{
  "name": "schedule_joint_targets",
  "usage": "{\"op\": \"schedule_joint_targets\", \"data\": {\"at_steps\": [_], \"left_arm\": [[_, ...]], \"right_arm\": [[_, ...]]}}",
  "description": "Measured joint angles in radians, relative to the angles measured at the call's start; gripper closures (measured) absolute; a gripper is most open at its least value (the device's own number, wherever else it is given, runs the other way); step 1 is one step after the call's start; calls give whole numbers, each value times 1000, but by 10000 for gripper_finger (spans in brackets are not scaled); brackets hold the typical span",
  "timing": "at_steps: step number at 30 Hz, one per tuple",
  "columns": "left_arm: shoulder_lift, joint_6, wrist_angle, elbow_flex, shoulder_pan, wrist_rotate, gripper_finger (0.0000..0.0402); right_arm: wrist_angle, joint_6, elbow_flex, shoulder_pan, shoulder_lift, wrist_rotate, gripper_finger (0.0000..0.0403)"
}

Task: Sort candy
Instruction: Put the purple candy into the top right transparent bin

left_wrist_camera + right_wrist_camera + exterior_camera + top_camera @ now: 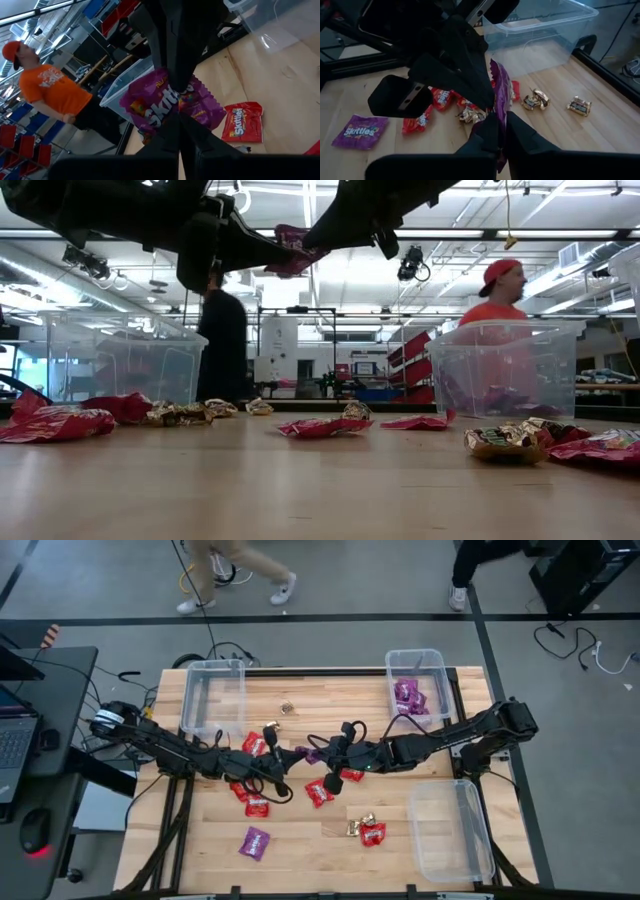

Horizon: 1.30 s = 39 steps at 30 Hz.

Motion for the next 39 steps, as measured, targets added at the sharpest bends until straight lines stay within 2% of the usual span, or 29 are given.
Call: {"op": "schedule_joint_targets", "data": {"at_steps": [12, 16, 19, 26, 30, 35, 39], "left_arm": [[0, -38, -19, 0, -4, -2, 280], [0, -56, -33, 0, -4, -55, 258], [0, -55, -37, 0, -4, -98, 255], [0, -55, -91, 0, -4, -99, 254], [0, -58, -103, 0, -3, -99, 254], [0, -59, -103, 0, -4, -100, 254], [0, -60, -107, 0, -4, -100, 254]], "right_arm": [[-1, -3, 0, 0, 0, 68, 400], [-1, -1, 0, -5, -1, 79, 401], [0, 7, 0, -14, -3, 80, 401], [-10, 7, 0, -38, -29, 114, 402], [-56, 6, 0, -58, -64, 165, 402], [-111, 9, 0, -92, -119, 170, 402], [-202, 9, 0, -120, -176, 233, 403]]}}
